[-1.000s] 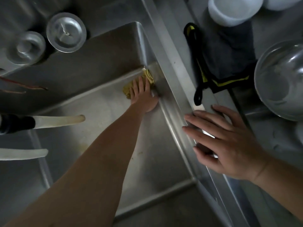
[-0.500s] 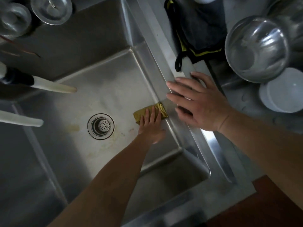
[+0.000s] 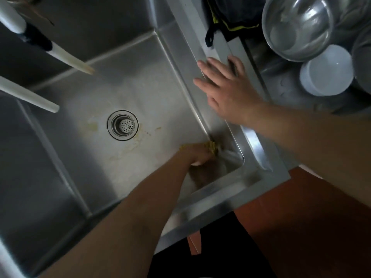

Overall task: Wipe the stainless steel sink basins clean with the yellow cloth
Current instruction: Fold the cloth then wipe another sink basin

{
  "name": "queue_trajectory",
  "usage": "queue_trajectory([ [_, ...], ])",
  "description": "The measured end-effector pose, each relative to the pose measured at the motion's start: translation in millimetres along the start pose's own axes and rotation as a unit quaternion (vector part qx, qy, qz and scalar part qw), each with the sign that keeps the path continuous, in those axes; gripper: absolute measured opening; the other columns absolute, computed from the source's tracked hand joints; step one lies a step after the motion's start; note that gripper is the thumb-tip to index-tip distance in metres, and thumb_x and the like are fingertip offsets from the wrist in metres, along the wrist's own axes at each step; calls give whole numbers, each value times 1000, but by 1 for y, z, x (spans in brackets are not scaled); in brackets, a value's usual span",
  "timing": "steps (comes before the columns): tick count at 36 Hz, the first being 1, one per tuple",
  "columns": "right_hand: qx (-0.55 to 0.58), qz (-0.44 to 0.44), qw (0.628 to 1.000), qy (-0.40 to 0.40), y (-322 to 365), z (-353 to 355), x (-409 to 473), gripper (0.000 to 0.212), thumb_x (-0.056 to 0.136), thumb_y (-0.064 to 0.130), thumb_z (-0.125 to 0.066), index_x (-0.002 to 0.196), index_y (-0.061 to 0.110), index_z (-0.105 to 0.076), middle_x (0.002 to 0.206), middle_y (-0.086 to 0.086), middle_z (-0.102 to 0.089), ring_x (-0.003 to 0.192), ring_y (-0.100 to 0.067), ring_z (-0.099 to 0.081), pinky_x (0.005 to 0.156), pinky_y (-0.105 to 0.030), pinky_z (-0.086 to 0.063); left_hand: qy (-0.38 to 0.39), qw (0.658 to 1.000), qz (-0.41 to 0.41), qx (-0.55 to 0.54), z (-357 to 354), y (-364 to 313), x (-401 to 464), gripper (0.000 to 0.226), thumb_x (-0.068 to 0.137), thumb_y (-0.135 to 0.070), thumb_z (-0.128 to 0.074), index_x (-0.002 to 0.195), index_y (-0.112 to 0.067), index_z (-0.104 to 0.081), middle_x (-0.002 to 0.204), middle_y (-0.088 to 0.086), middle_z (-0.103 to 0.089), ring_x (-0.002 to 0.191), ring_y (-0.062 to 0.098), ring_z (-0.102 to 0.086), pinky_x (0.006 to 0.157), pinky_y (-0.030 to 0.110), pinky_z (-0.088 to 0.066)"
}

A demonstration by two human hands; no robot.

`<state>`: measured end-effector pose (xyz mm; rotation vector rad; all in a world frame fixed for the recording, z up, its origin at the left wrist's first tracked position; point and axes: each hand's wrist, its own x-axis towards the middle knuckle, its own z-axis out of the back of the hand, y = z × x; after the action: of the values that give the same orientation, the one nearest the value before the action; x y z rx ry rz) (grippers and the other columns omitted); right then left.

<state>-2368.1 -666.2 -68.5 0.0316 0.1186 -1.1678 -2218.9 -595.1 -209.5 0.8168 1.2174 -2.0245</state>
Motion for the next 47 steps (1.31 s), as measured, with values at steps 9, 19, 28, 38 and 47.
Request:
queue_trajectory([
  [9,324,-172,929,44,97,7,-86,27,85,7,-52,103,10,-72,103,-5,-70,95,-28,-64,92,-44,-50,-123,983,51,126,-25,39,-2,47,94,-45,-45,137,-27,-47,140,7,-51,127,31,-49,100,42,-39],
  [19,380,-267,845,266,103,-8,-78,28,95,26,-57,121,32,-62,118,7,-65,109,-18,-62,87,-26,-47,-184,980,44,59,-25,51,10,35,89,-31,-56,122,-22,-63,126,7,-59,122,30,-52,101,39,-40],
  [28,382,-259,840,286,94,-30,-8,76,85,8,-62,153,22,-31,157,-4,-33,143,-25,-33,115,-39,-34,-181,843,18,-506,33,92,-72,8,83,-13,-69,90,-10,-72,81,-1,-67,79,11,-58,70,21,-43],
  [38,516,-191,791,266,102,-54,80,15,74,22,-83,78,21,-70,70,6,-65,65,-7,-58,62,-22,-45,-108,676,-28,-729,63,148,-127,35,89,-33,-55,112,-8,-61,93,9,-63,80,20,-62,64,28,-47],
  [47,532,-181,788,251,87,-54,115,11,82,22,-78,93,23,-77,87,5,-76,80,-7,-67,80,-21,-51,-344,748,43,-566,84,168,-129,19,81,-13,-79,97,-18,-69,79,2,-64,71,16,-57,69,32,-43],
])
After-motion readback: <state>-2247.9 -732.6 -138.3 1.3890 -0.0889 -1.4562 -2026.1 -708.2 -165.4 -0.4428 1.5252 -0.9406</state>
